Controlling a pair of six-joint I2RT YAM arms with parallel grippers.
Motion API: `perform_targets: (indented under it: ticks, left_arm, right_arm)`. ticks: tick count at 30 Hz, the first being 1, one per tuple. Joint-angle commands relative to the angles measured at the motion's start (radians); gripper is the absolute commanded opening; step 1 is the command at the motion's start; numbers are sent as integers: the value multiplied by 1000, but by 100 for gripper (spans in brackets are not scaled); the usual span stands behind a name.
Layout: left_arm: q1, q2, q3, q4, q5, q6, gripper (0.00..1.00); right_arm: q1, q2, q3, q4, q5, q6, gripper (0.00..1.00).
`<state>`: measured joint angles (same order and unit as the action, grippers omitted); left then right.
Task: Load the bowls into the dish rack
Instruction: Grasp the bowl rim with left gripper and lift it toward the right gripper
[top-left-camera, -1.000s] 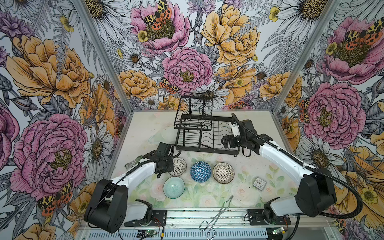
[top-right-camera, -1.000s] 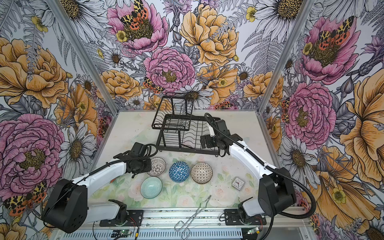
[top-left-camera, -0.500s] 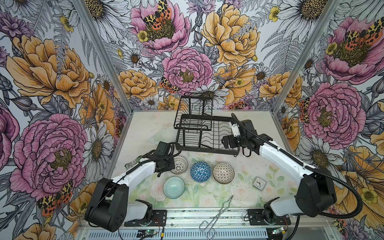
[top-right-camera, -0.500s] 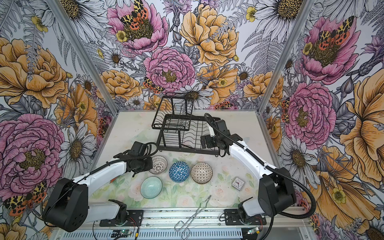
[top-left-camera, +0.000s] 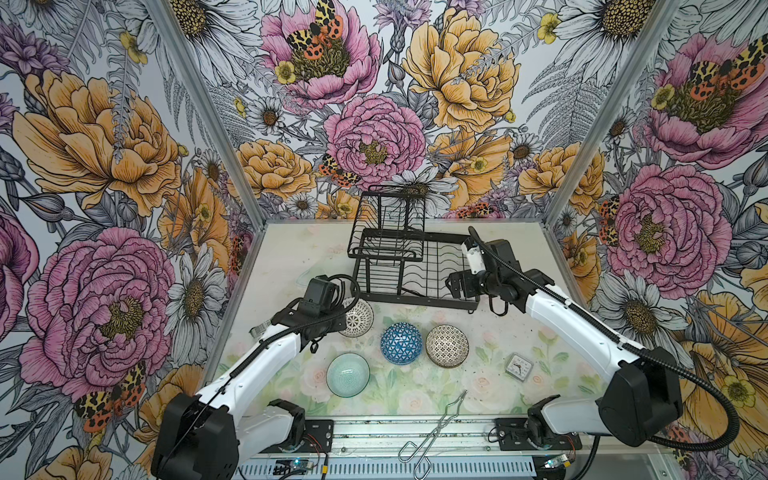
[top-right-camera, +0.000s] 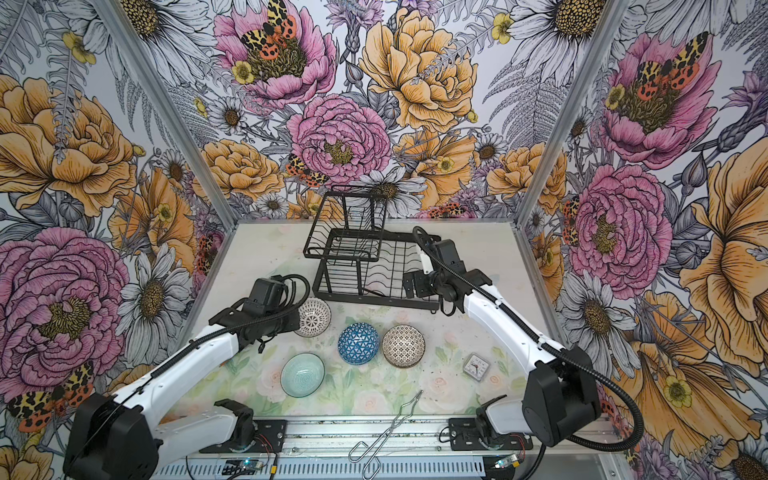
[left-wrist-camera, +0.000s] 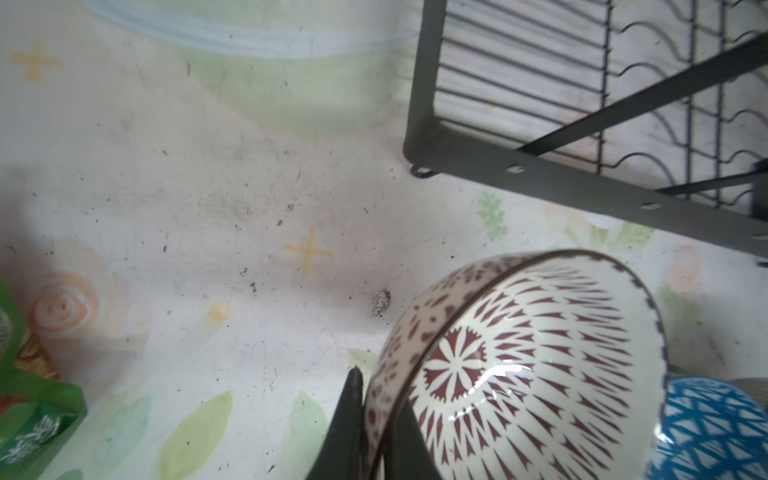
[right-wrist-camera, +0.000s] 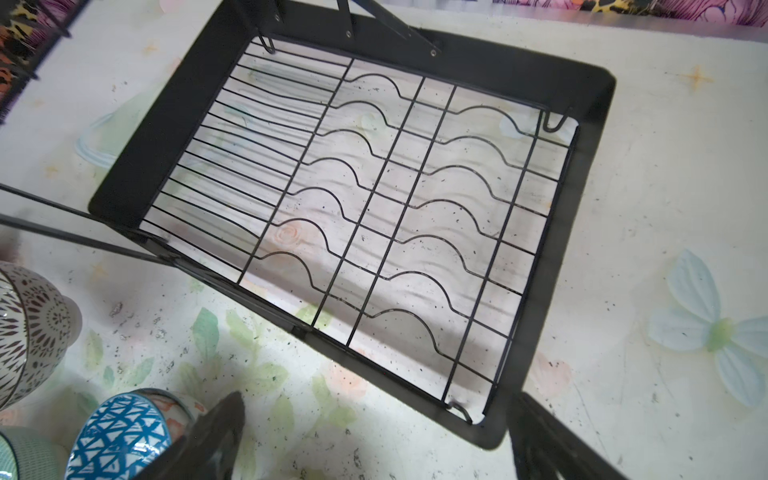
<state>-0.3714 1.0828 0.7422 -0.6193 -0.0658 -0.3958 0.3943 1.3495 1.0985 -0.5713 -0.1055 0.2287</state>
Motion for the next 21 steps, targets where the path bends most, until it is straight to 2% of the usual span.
perform_targets:
  ticks: [1,6,9,16,21]
  left_arm:
    - [-32,-86,49,39,-50,5,0]
    - [-166,-123,98,43,-152,0,0]
    - [-245,-101,128,57,-202,11,0]
    - [-404,-2,184,191,-240,4,0]
    - [-477,121,276,225,-275,15,0]
  right_arm:
    - [8,-89,-13,-4,-82,43,100]
    - [15,-190,-31,-1,-174,103,100]
    - [46,-225,-38,-1,-183,140,99]
    - [185,-273,-61,7,-92,218,99]
    - [285,-265,-60,38,19,285,100]
